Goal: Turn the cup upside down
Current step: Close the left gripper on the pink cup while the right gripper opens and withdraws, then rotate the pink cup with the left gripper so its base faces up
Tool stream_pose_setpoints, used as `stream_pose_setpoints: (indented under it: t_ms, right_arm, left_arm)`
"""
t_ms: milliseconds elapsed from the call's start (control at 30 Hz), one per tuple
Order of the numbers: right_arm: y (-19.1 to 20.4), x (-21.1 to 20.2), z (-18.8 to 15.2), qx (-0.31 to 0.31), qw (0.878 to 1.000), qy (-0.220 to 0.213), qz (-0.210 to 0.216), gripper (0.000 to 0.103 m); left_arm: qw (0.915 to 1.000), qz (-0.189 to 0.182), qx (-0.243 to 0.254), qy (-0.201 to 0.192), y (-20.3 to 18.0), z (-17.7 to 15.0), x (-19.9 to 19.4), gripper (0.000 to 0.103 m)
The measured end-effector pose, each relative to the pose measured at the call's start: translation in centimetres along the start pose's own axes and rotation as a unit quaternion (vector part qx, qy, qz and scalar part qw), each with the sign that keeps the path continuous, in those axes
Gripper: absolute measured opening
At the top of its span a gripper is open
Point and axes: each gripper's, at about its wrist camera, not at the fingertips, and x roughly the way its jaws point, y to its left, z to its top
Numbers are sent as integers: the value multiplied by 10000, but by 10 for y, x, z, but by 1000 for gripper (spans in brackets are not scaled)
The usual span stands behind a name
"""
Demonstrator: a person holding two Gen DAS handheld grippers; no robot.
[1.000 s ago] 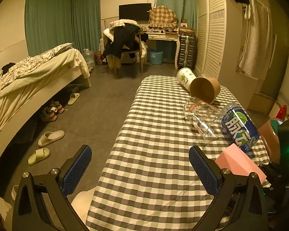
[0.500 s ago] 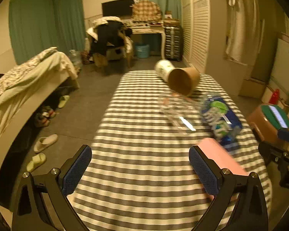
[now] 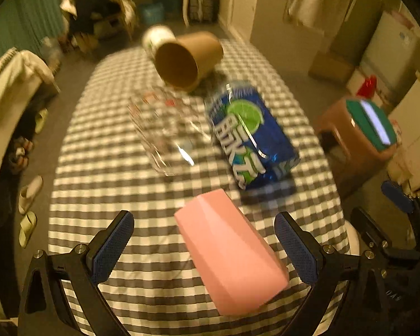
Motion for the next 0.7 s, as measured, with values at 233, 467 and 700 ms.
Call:
stream_pose_setpoints:
  t_ms: [233,467,700]
  right_arm:
    - [-6,17,-6,55,9997,69,227,90]
    - [-12,22,-7,162,9996,75,214,90]
    - [-8,18,-6,203,9998,32,87,90]
  left_arm:
    - [9975,-68,-14,710,-4,6,34,91]
    - [9960,-401,49,800,-13,7,41,69]
    - [9986,-452,201,165,1,16,0,63]
